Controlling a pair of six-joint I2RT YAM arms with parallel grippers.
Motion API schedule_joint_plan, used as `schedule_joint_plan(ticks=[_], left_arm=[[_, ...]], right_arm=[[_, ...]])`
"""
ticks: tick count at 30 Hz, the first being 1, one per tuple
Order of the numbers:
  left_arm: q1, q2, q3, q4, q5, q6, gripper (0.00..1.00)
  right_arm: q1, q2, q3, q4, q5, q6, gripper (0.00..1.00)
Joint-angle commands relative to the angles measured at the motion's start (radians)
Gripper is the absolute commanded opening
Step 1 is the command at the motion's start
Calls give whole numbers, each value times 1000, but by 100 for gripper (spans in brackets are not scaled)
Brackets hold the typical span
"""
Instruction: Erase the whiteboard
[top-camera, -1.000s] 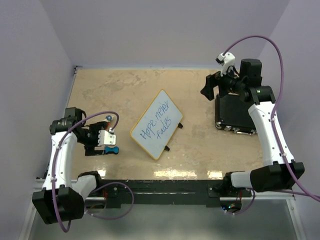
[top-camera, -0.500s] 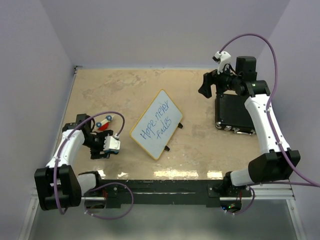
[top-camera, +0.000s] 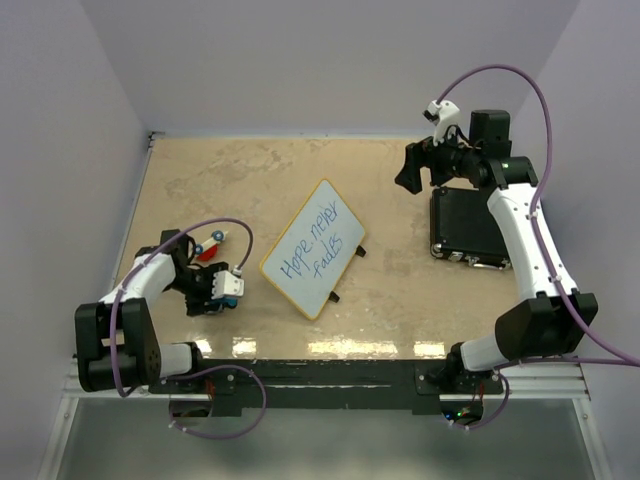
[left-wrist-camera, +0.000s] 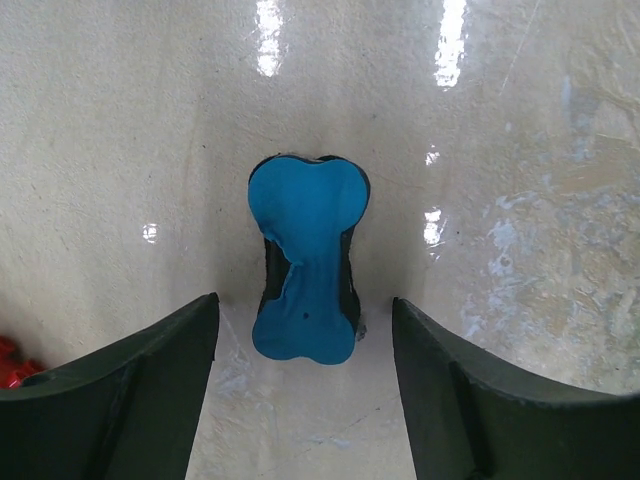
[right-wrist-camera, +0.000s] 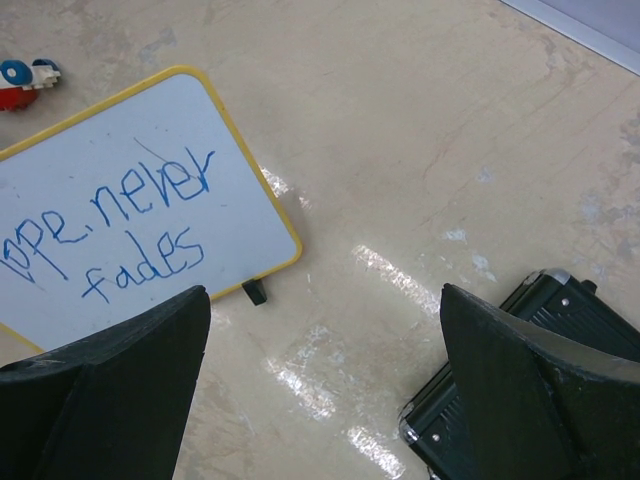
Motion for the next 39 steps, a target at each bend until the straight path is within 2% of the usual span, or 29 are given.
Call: schedule_joint_plan(ticks=[1, 4, 7, 9, 11, 14, 17, 20, 21, 23, 24, 25, 27, 28, 29, 30, 32, 33, 36, 39], left_arm=[[-6, 28, -5, 47, 14, -8, 71], [-5, 36, -4, 48, 10, -8, 63], [-5, 27, 19, 24, 14, -7, 48], [-3, 18, 51, -19, 18, -14, 34], [13, -7, 79, -69, 38, -13, 26], [43, -56, 156, -151, 72, -11, 22], [53, -91, 304, -258, 89, -8, 21], [50, -76, 568, -359, 171, -43, 21], [41, -59, 725, -381, 194, -100, 22], [-61, 1, 861, -398, 187, -175, 22], [-109, 15, 951, -383, 173, -268, 22], [-200, 25, 979, -357, 172, -313, 22], [-303, 30, 1018, -240, 133, -450, 22], [-422, 35, 1024, -207, 74, -484, 22], [-480, 44, 1032, -155, 49, -543, 22], [-578, 71, 1053, -130, 31, -574, 22], [-670, 110, 1084, -96, -9, -635, 22], [-753, 151, 1111, -85, -29, -648, 22], [-880, 208, 1127, -22, -103, -679, 22], [-950, 254, 1136, 45, -158, -708, 21]], right_arm=[[3, -5, 43, -16, -16, -5, 99], [3, -5, 48, -18, -16, -5, 99], [3, 0, 49, -21, -16, -5, 99], [3, 3, 55, -24, -19, -5, 99], [3, 4, 63, -31, -28, -5, 99], [3, 12, 84, -48, -51, -2, 99], [3, 16, 119, -74, -91, 4, 99], [1, 12, 149, -94, -167, 30, 98], [1, 7, 150, -96, -194, 43, 99], [1, 1, 150, -90, -240, 101, 99], [1, 1, 152, -88, -313, 119, 99], [3, 1, 149, -90, -338, 154, 99], [1, -4, 138, -79, -423, 202, 99], [1, -5, 127, -78, -448, 240, 99], [1, -19, 121, -74, -468, 254, 99], [1, -26, 114, -73, -491, 274, 99], [3, -49, 84, -74, -519, 290, 99], [3, -59, 74, -77, -543, 291, 98], [12, -91, 14, -47, -580, 332, 99], [19, -114, -43, -36, -603, 369, 98]])
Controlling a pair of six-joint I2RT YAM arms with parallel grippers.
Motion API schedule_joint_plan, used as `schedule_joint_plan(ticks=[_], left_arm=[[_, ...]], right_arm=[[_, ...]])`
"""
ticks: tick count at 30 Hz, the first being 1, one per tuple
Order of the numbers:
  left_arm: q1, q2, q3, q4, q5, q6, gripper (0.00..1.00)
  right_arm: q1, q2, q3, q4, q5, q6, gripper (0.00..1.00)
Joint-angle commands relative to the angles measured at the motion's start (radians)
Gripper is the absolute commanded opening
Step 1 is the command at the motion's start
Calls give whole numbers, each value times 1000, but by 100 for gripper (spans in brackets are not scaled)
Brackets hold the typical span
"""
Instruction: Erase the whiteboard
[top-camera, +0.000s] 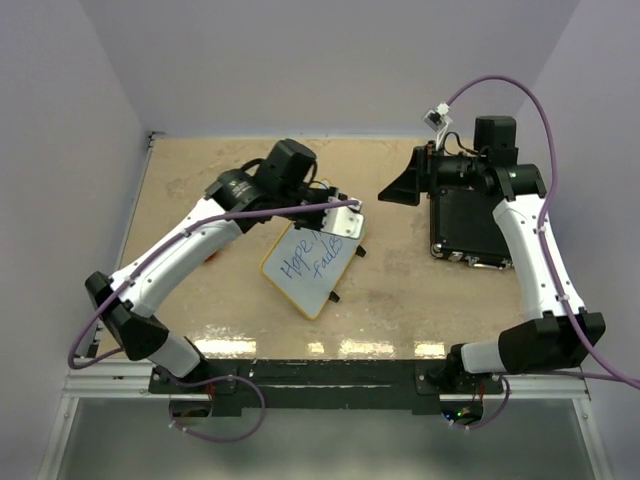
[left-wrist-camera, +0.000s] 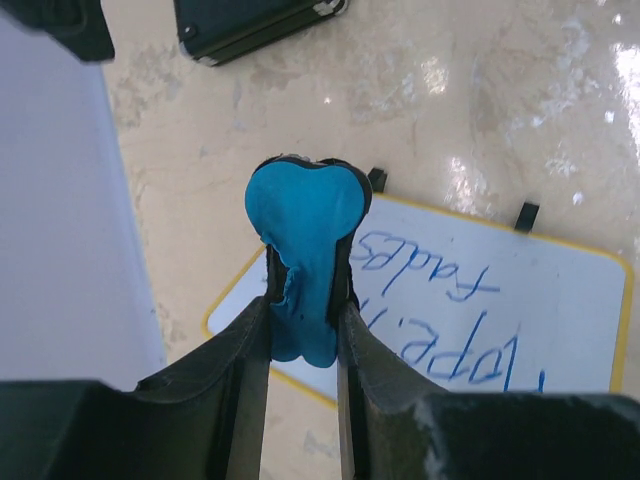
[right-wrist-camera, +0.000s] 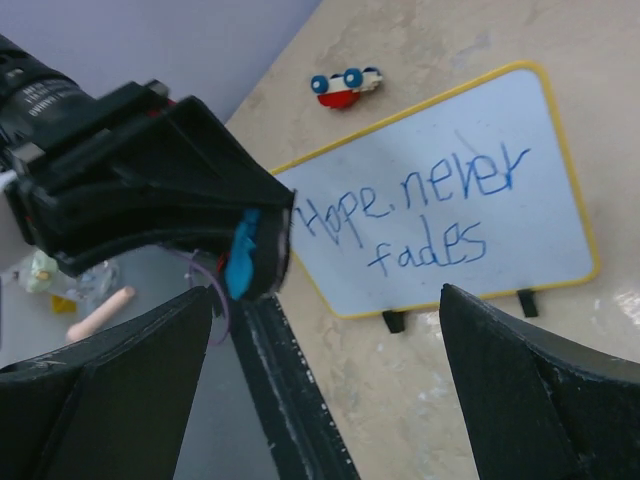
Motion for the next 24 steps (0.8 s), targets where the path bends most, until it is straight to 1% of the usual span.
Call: schedule_joint_plan(ticks=[1, 5, 8, 14, 17, 20, 21, 23, 24], left_arm=[[-91, 46, 53, 131, -128, -110, 21], [-113, 91, 90, 156, -146, -137, 20], [-125, 97, 93, 174, -138, -146, 20], [-142, 86, 76, 188, -159, -155, 20], [-142, 79, 66, 190, -162, -158, 21], [-142, 74, 57, 196, -167, -172, 21], [-143, 76, 55, 199, -167, -175, 21], [-143, 70, 46, 200, -164, -186, 22], [-142, 65, 41, 203, -164, -189, 23]], right_arm=[[15, -61, -80, 39, -112, 92, 98], [34, -107, -144, 43, -98, 101, 99], [37, -111, -194, 78, -84, 141, 98], [49, -76, -215, 105, -107, 184, 90], [64, -71, -223, 149, -119, 219, 79], [89, -73, -238, 198, -121, 253, 65], [95, -76, -252, 221, -127, 270, 56], [101, -74, -263, 244, -142, 289, 46], [101, -73, -260, 250, -146, 293, 35]])
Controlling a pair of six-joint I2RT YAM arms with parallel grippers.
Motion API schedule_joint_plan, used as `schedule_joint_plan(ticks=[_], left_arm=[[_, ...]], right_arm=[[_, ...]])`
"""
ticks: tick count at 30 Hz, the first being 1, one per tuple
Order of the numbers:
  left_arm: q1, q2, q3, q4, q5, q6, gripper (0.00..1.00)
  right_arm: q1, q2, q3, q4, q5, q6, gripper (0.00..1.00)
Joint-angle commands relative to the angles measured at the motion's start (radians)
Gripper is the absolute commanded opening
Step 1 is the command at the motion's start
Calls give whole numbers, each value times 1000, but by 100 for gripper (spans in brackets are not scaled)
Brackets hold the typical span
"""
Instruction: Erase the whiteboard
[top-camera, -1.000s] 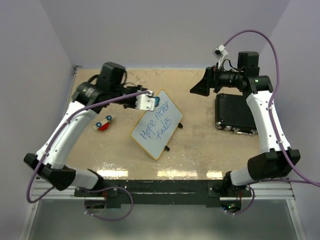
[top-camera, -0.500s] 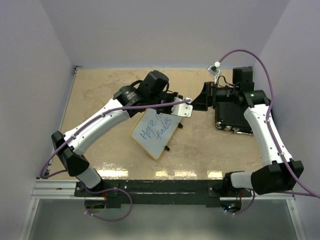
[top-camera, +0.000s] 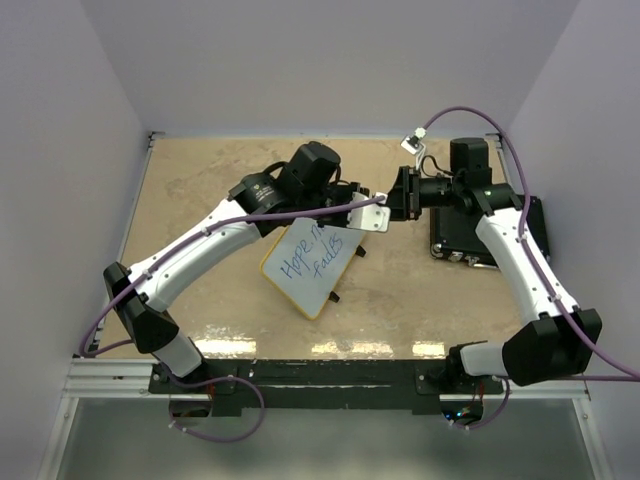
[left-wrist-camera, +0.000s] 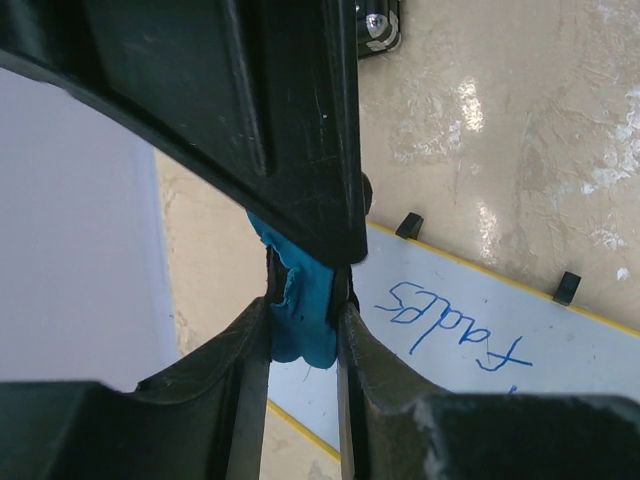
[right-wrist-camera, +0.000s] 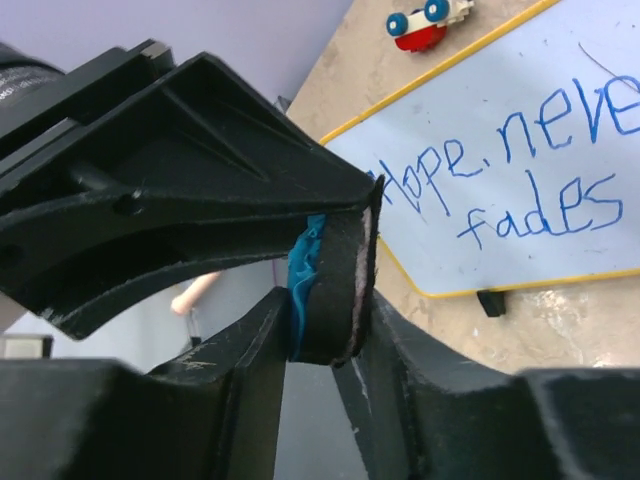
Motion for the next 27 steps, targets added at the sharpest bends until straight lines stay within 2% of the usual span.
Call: schedule_joint_plan(ticks=[1, 2, 3, 5, 6, 7, 8, 9, 11, 12, 13, 14, 15, 17, 18, 19, 22, 25, 27], left_arm=[[-4, -42, -10, 53, -12, -48, 25], [-4, -50, -16, 55, -18, -69, 29], [-4, -54, -16, 54, -22, -88, 47], [33, -64, 10, 8, 8, -146, 64], [68, -67, 27, -67, 148, -157, 87], [112, -71, 64, -100, 237, -187, 100], [213, -82, 73, -121, 319, -218, 100], [263, -90, 76, -132, 450, -252, 100], [397, -122, 41, -102, 555, -393, 100], [429, -131, 20, -50, 658, -448, 100], [458, -139, -26, -16, 693, -576, 100], [485, -150, -48, 19, 736, -643, 98], [493, -156, -71, 103, 820, -712, 96], [498, -191, -179, 251, 894, -989, 91], [499, -208, -224, 409, 960, -1078, 90], [499, -222, -297, 473, 982, -1231, 89], [499, -266, -414, 688, 1018, -1454, 86], [498, -285, -462, 816, 1008, -1553, 85], [493, -266, -458, 848, 1014, -1568, 84]], right_arm=[[13, -4, -7, 90, -60, 60, 29], [11, -1, -2, 91, -66, 60, 25], [13, 2, 7, 91, -72, 59, 15], [11, 4, 16, 94, -96, 57, 7], [11, 2, 27, 88, -109, 47, 0], [8, 2, 33, 85, -112, 38, 0], [7, 1, 42, 58, -116, -10, 0], [7, -1, 66, 39, -117, -36, 0], [7, -13, 77, 39, -148, -73, 0], [7, -18, 80, 42, -165, -85, 1], [10, -28, 82, 48, -178, -102, 2], [10, -34, 83, 60, -178, -123, 1], [13, -42, 79, 77, -152, -121, 0], [11, -59, 64, 160, -144, -86, 0], [13, -59, 56, 172, -138, -82, 0], [14, -58, 57, 176, -136, -81, 0], [29, -44, 77, 176, -133, -93, 0], [77, -44, 93, 182, -120, -107, 0], [117, -54, 91, 188, -109, -116, 0]])
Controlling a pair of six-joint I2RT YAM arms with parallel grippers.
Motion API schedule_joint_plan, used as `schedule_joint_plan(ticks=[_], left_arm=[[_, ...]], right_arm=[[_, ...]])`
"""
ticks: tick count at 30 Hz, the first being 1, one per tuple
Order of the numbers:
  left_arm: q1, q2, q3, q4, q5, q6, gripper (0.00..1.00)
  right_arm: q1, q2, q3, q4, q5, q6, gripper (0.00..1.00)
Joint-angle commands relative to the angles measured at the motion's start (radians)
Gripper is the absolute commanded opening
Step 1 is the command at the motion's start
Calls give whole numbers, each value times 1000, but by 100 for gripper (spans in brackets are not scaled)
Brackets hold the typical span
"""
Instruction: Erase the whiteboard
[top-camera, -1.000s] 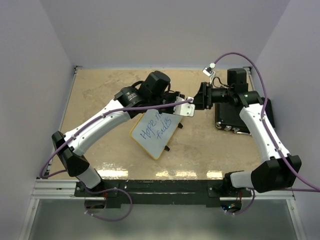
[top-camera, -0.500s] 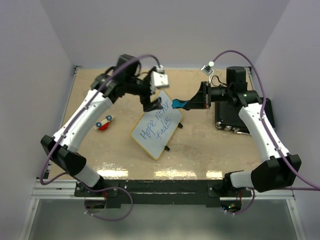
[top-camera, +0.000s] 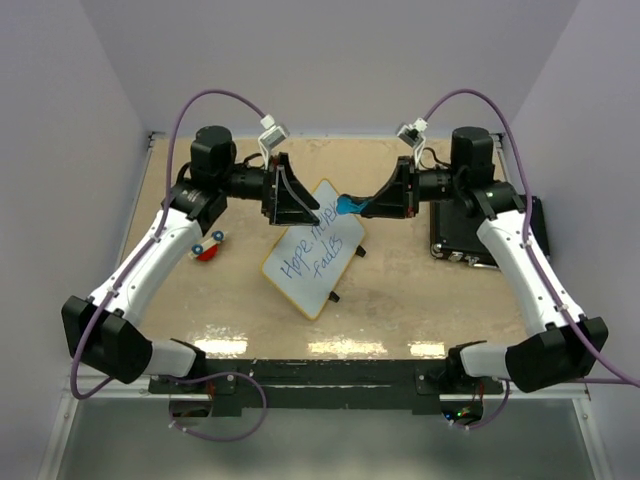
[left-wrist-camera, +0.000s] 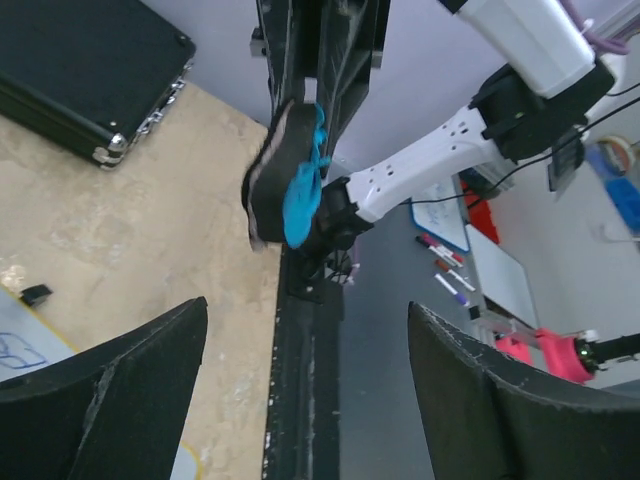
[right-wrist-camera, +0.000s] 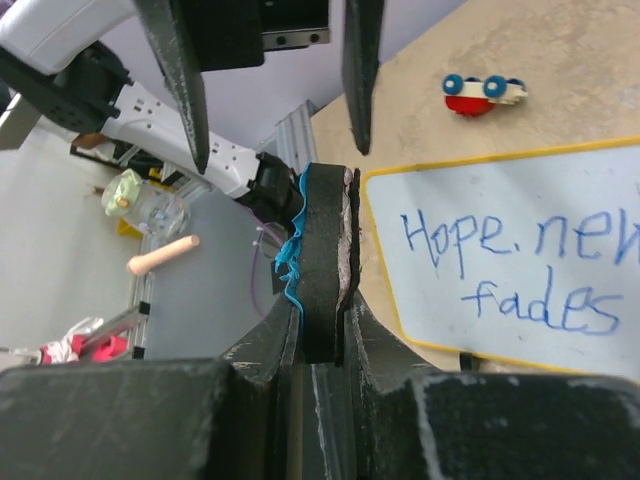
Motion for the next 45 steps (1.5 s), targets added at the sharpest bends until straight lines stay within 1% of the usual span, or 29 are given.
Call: schedule_joint_plan(ticks=[1, 6, 8, 13, 16, 17, 19, 20, 21, 22, 23, 25, 26, 27, 28, 29, 30, 31, 32, 33, 35, 37, 38, 39, 40, 41, 42, 43, 45], left_arm=[[-3, -7, -13, 285, 81, -278, 83], [-14, -2, -60, 435, 83, -381, 75], [-24, -4, -77, 462, 80, -404, 73], [-41, -2, -94, 485, 74, -421, 70], [-41, -5, -94, 503, 71, -430, 63], [-41, -4, -94, 505, 71, -430, 58], [-40, -7, -97, 506, 77, -430, 51], [-40, -8, -99, 508, 80, -429, 42], [-40, -10, -102, 509, 84, -430, 37], [-37, -11, -103, 509, 84, -430, 32], [-34, -11, -105, 509, 84, -433, 19], [-18, -10, -115, 508, 78, -453, 6], [-12, -10, -120, 508, 77, -461, 0], [-9, -11, -125, 497, 69, -467, 0], [-6, -13, -123, 481, 65, -462, 0], [-6, -14, -123, 465, 55, -455, 0], [-6, -19, -110, 403, 33, -439, 0], [-6, -28, -97, 354, 17, -382, 0], [-6, -31, -86, 304, 2, -351, 0], [-6, -37, -73, 228, -29, -327, 0], [-6, -54, -73, 171, -55, -291, 0], [-8, -65, -70, 108, -127, -269, 0], [-6, -65, -63, 71, -159, -254, 0], [-8, -64, -44, 5, -211, -238, 0], [-6, -59, -31, -23, -233, -212, 0], [-8, -56, -21, -44, -250, -203, 0], [-6, -54, -10, -61, -264, -201, 0], [-6, -51, -7, -66, -265, -200, 0], [-6, -47, 1, -87, -270, -195, 0]], right_arm=[[83, -32, 45, 63, 4, -24, 0], [120, -44, 47, 145, 19, 53, 0], [132, -42, 55, 145, 24, 53, 0], [170, -35, 70, 152, 33, 53, 0], [183, -29, 73, 154, 39, 50, 0], [184, -24, 74, 155, 39, 48, 0], [187, -21, 79, 155, 45, 50, 0], [187, -19, 81, 157, 47, 48, 0], [189, -16, 82, 155, 53, 50, 0], [187, -16, 84, 151, 94, 48, 0], [187, -15, 96, 122, 120, 39, 13], [189, -18, 113, 79, 162, -5, 47], [187, -21, 146, 18, 255, -69, 86], [186, -36, 160, 1, 294, -96, 92], [186, -42, 177, -21, 324, -136, 94], [187, -53, 212, -73, 410, -257, 96], [186, -67, 219, -81, 438, -307, 96], [186, -109, 219, -84, 470, -356, 96], [187, -131, 210, -84, 495, -452, 96], [192, -148, 203, -76, 519, -488, 97], [203, -177, 212, -82, 547, -568, 95], [245, -165, 240, -127, 585, -642, 94], [270, -145, 267, -176, 610, -727, 93], [326, -138, 275, -194, 637, -768, 92], [356, -133, 280, -208, 692, -806, 91], [380, -122, 286, -231, 716, -876, 88], [431, -115, 289, -239, 740, -907, 86], [450, -105, 291, -250, 786, -939, 85], [503, -76, 300, -279, 825, -1016, 80]])
